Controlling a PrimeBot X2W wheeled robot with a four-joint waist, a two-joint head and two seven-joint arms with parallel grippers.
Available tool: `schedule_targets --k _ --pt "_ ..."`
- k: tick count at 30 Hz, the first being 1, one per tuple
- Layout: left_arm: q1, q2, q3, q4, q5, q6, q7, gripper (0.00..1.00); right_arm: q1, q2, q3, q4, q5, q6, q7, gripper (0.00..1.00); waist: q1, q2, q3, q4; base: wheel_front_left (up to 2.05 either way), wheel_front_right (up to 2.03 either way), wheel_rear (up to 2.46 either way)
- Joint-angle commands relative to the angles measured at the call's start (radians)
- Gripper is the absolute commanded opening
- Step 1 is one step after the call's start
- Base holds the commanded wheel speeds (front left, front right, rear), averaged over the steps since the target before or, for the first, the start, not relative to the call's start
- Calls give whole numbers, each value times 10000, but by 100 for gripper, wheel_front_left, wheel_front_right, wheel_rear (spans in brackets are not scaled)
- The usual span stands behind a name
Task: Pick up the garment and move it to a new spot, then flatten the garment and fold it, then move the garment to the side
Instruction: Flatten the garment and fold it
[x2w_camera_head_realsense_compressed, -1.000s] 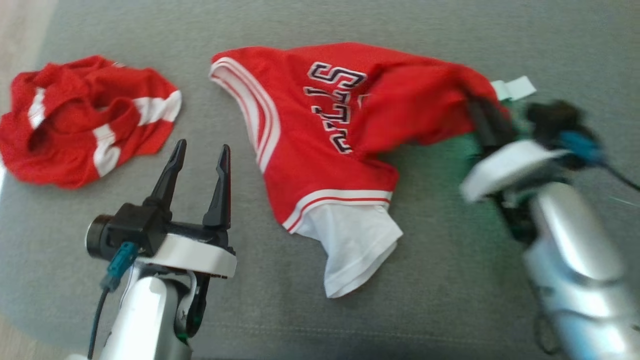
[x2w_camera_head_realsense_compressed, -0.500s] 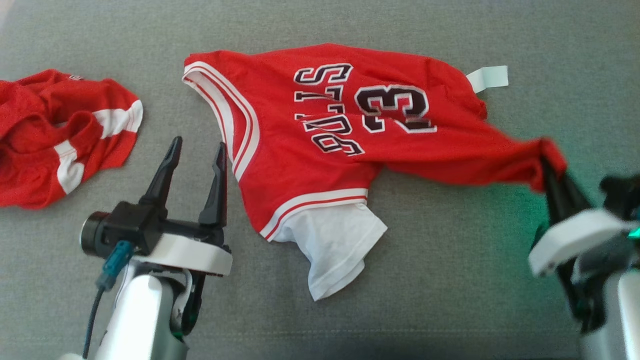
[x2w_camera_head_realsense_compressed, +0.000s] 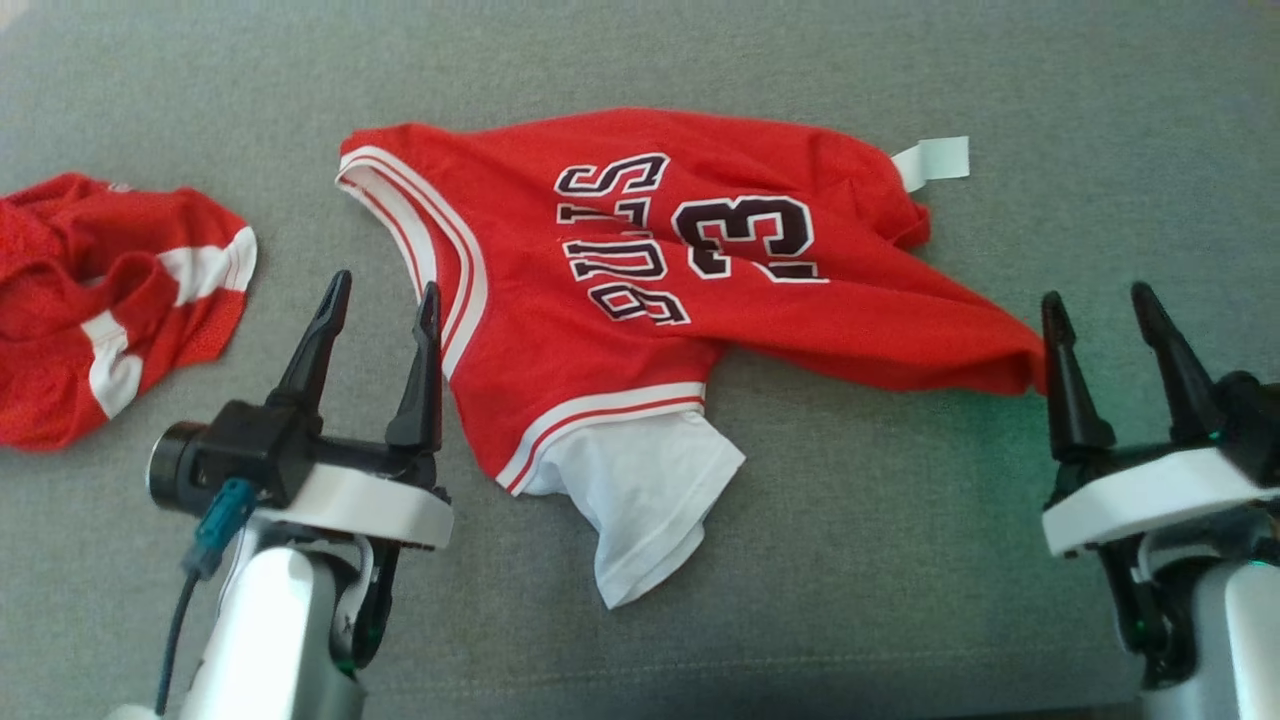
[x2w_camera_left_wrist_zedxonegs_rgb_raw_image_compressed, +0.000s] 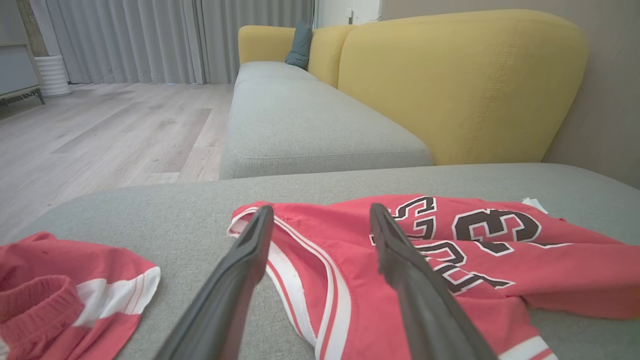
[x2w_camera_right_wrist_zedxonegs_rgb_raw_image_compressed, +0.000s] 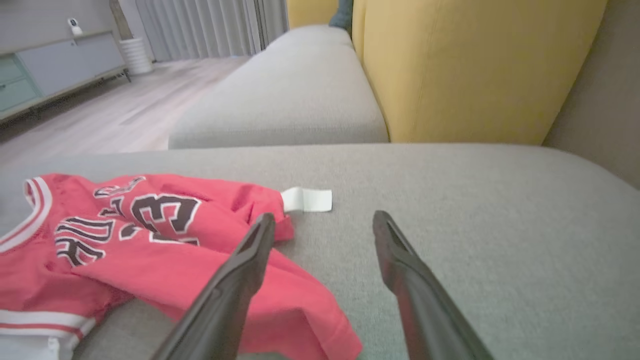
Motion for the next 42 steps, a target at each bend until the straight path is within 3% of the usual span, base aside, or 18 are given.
schedule_targets --k 1,10,28,35,42 --pt "8 220 446 -388 93 46 -122 100 -300 -127 340 -458 -80 -7 -152 100 0 0 -129 -66 0 0 0" --pt "893 273 639 -718 62 276 -122 100 312 65 1013 -585 -163 -7 -363 100 0 0 -765 -235 0 0 0" --pt "789 339 515 -809 17 369 -122 100 -12 88 1112 -206 105 -7 -281 100 0 0 -544 -121 0 0 0" --pt "229 297 321 -831 14 291 -122 100 -1454 -934 1329 911 592 -7 113 100 0 0 105 206 0 0 0" --pt "-196 211 167 -712 -14 216 -122 100 -3056 -2330 3096 2418 1753 -7 1519 100 0 0 553 501 0 0 0"
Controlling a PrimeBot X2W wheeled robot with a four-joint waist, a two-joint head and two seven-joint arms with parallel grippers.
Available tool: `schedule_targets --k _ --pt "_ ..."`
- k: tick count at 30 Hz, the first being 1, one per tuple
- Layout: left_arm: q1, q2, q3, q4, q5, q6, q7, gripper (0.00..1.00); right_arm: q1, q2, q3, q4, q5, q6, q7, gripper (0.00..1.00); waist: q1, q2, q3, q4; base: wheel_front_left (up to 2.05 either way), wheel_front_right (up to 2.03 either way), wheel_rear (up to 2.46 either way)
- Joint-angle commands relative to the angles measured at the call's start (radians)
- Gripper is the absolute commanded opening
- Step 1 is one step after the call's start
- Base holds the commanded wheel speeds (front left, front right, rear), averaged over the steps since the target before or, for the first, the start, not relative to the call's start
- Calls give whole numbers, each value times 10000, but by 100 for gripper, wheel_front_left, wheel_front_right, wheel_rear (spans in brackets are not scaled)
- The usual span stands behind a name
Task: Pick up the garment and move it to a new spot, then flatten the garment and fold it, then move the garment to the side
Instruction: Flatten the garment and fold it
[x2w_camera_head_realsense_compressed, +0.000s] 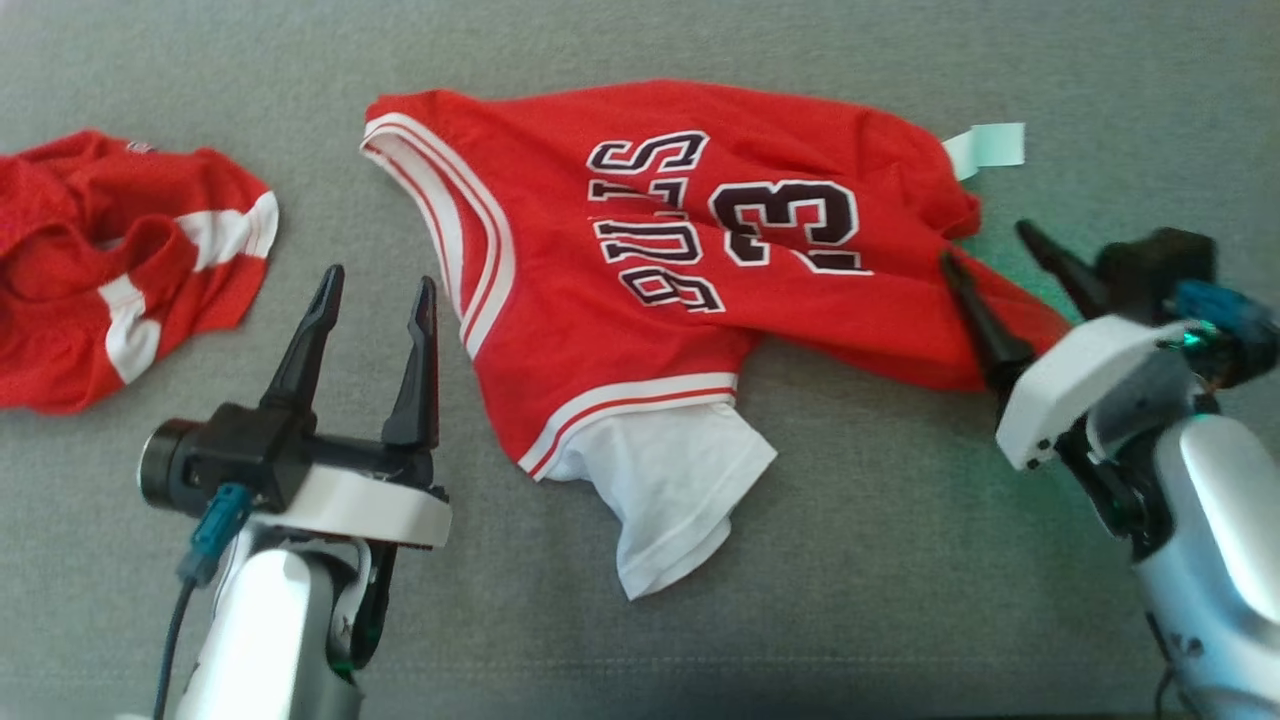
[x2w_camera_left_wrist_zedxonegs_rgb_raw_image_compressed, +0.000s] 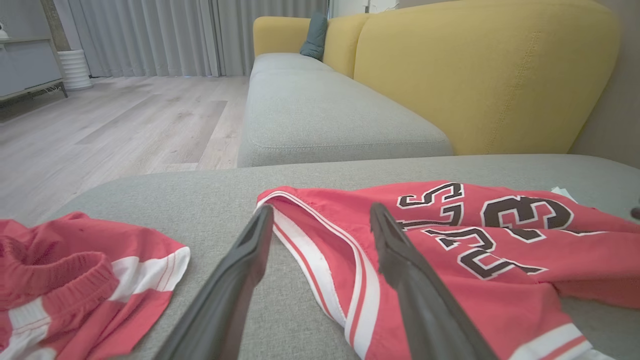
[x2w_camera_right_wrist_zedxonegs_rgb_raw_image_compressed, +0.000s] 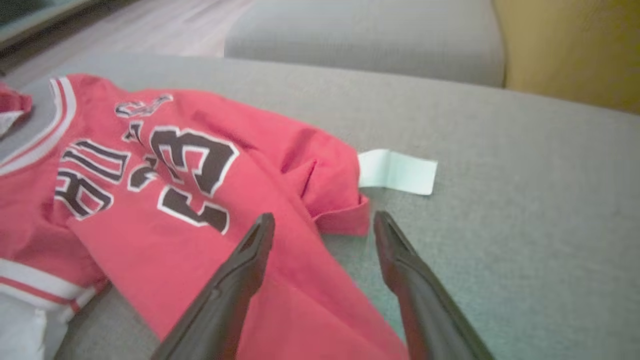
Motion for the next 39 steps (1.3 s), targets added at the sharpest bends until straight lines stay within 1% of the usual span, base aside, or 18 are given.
schedule_targets --k 1,5,6,7,13,21,25,30,31,32,36,39 --pt "-363 42 247 -282 -13 -35 -122 100 -225 -374 385 -108 224 -7 294 100 -1 0 122 121 0 0 0" --pt "-468 -11 202 -249 -25 -27 -122 100 -680 -895 1215 465 870 -7 1249 100 -1 0 237 192 0 0 0" --pt "-491 -22 196 -241 -28 -27 -122 100 -794 -993 1377 514 1034 -7 1341 49 -1 0 264 207 0 0 0" --pt "-512 -33 193 -233 -33 -28 -122 100 -925 -1096 1494 516 1157 -7 1298 0 -1 0 286 218 0 0 0" --pt "-582 -83 207 -213 -39 -21 -122 100 -1465 -1575 1452 425 1539 -7 763 0 -1 0 368 226 0 0 0" --pt "-702 -142 146 -209 -32 -58 -122 100 -2119 -1827 1075 392 1735 -7 283 0 -1 0 508 320 0 0 0" --pt "-901 -174 43 -216 -22 -129 -122 100 -2795 -1844 990 768 1733 -7 -68 0 -1 0 764 495 0 0 0" --pt "-1095 -201 -47 -168 19 -191 -122 100 -3556 -1593 983 1950 1574 -7 -681 0 -1 0 1035 695 0 0 0" --pt "-1115 -206 -59 -156 24 -198 -122 100 -3650 -1497 994 2208 1549 -7 -866 37 -1 0 1063 720 0 0 0" --pt "-1129 -210 -66 -143 28 -203 -122 100 -3719 -1404 977 2460 1506 -7 -1081 100 -1 0 1078 738 0 0 0" --pt "-1076 -224 -47 -95 46 -187 -122 100 -3626 -1032 525 3245 1066 -7 -2368 100 -1 0 963 710 0 0 0" --pt "-893 -229 23 -50 58 -158 -122 100 -3087 -690 -64 3300 383 -7 -3635 100 -1 0 675 602 0 0 0"
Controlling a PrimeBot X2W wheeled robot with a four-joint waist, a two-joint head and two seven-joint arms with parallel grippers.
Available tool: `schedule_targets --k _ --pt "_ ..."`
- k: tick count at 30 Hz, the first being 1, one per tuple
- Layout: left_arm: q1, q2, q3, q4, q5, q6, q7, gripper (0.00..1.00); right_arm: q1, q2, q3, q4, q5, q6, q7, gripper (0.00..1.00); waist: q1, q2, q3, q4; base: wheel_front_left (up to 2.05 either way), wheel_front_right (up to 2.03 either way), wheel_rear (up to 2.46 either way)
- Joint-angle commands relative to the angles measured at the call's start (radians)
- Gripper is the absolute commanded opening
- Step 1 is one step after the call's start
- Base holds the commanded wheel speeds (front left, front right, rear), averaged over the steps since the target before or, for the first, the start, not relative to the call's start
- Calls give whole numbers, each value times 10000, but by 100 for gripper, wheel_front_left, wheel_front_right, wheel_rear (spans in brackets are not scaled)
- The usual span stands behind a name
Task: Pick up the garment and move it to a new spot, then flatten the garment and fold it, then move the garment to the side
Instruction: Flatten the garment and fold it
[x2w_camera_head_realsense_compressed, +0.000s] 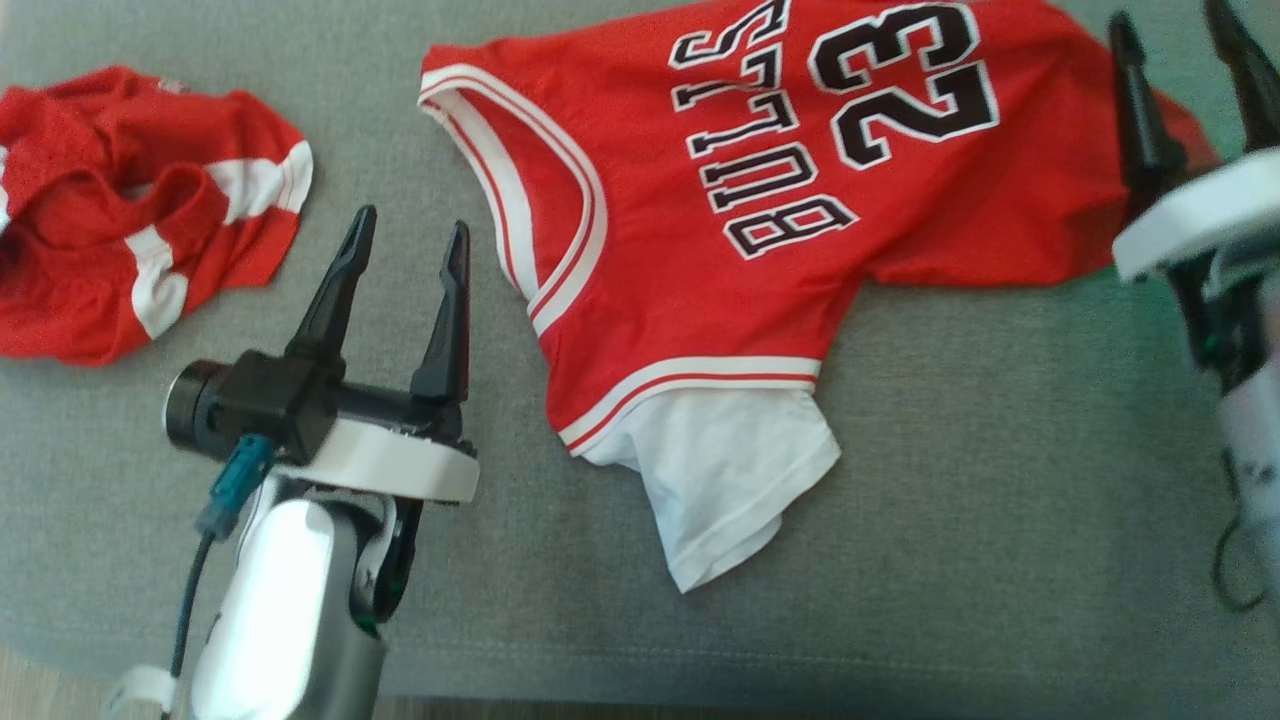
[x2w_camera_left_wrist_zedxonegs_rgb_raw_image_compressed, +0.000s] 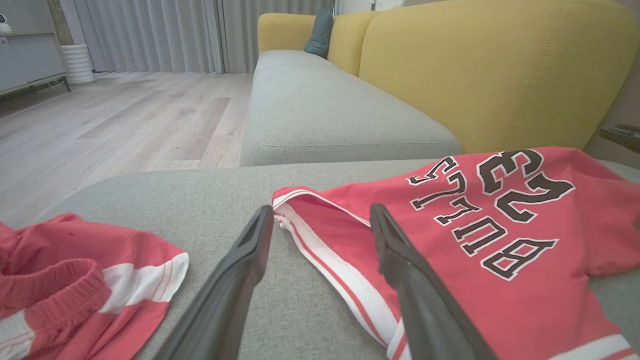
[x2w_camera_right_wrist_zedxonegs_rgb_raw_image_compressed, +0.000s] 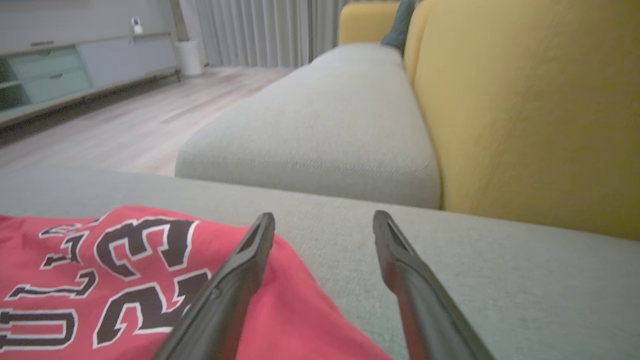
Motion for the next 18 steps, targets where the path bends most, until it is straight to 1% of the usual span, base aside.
schedule_targets --k 1,4,7,9,10,12,14,18 --pt "140 53 368 -250 72 25 -122 100 653 238 -170 -442 -332 -7 -546 100 0 0 -285 -137 0 0 0" --pt "418 85 506 -284 91 76 -122 100 1670 746 -535 -1072 -806 -7 -1073 100 0 0 -608 -325 0 0 0" --pt "690 136 651 -334 100 131 -122 100 2850 1228 -865 -1958 -1158 -7 -1146 100 0 0 -883 -520 0 0 0" --pt "849 179 746 -374 109 168 -122 100 3600 1586 -1125 -2553 -1285 -7 -1013 100 0 0 -1029 -650 0 0 0" --pt "969 218 819 -398 114 184 -122 100 4274 1903 -1367 -3145 -1428 -7 -822 100 0 0 -1137 -740 0 0 0" --pt "1083 253 886 -439 127 211 -122 100 4838 2191 -1546 -3687 -1552 -7 -592 100 0 0 -1226 -837 0 0 0" --pt "1192 273 926 -474 146 236 -122 100 5294 2426 -1675 -4149 -1668 -7 -372 100 0 0 -1304 -907 0 0 0" --pt "1338 302 952 -501 170 248 -122 100 5849 2683 -1811 -4841 -1823 -7 -11 100 0 0 -1381 -986 0 0 0"
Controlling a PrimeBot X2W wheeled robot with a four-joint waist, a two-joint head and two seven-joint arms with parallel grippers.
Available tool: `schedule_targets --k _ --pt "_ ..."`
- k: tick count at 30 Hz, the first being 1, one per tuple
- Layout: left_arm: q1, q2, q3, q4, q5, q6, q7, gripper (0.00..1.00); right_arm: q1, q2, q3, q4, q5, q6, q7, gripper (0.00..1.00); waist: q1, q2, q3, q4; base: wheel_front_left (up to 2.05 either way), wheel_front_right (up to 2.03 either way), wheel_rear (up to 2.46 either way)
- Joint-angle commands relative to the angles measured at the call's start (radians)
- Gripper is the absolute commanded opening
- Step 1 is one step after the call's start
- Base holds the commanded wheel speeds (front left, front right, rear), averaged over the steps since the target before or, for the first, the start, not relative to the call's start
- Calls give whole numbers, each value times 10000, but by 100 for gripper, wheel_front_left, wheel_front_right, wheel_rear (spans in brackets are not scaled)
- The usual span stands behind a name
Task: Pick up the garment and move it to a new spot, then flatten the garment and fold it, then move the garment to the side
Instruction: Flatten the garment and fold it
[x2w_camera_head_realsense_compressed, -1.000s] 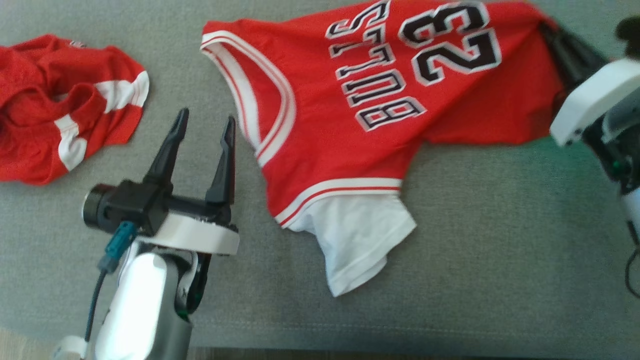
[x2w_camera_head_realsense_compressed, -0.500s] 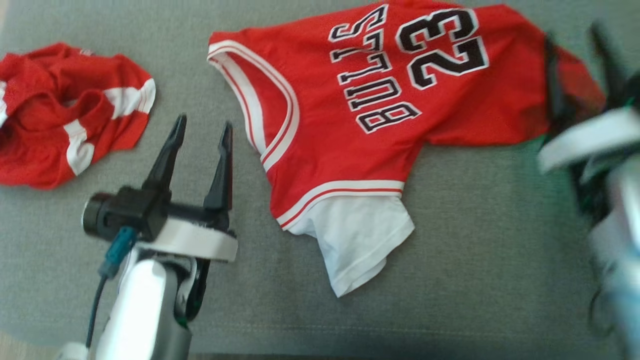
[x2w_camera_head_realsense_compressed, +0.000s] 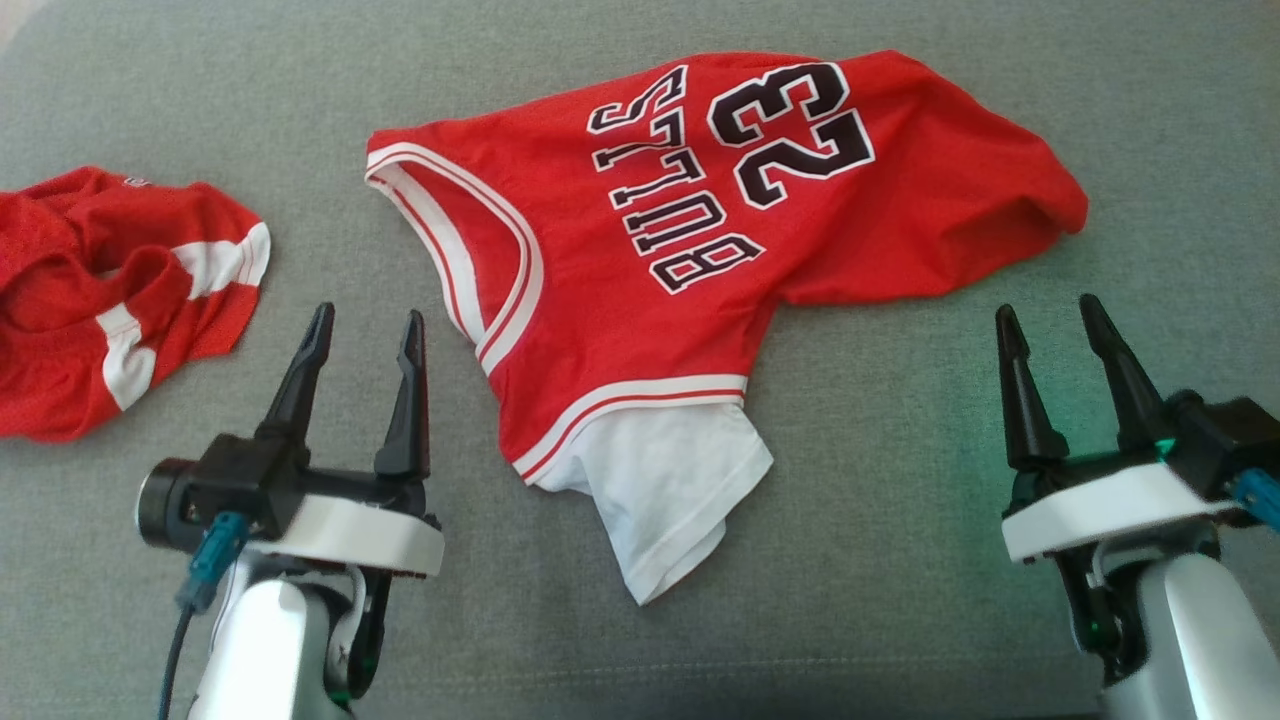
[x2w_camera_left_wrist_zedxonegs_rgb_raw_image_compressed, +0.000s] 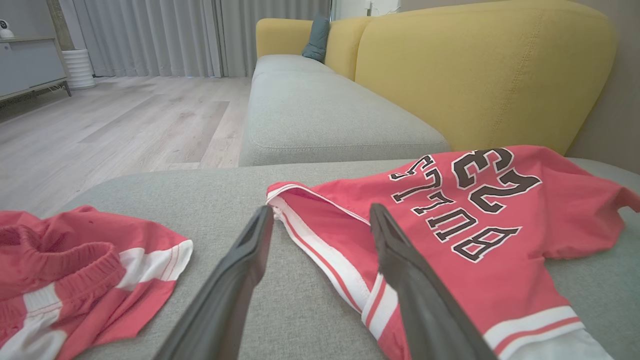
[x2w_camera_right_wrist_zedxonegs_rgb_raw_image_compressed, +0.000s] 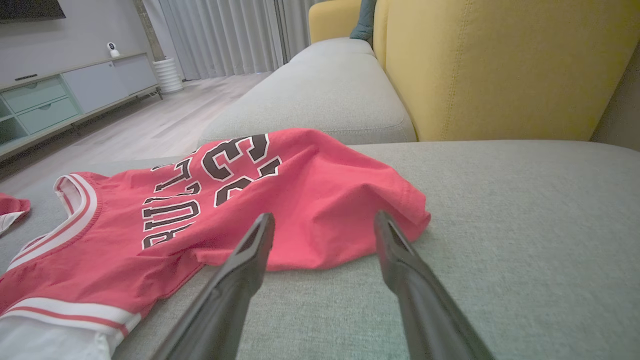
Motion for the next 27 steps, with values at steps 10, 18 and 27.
schedule_targets --k 10,18,27 --pt "-96 191 322 -358 78 59 -122 100 192 171 -16 -927 -111 -7 388 100 0 0 -31 -58 0 0 0" --pt "-73 148 101 -213 52 -48 -122 100 183 200 -4 -1027 -112 -7 488 100 0 0 -30 -87 0 0 0" --pt "21 24 -939 1072 -597 -664 861 100 210 196 45 -1111 -146 -7 531 100 0 0 49 -149 0 0 0"
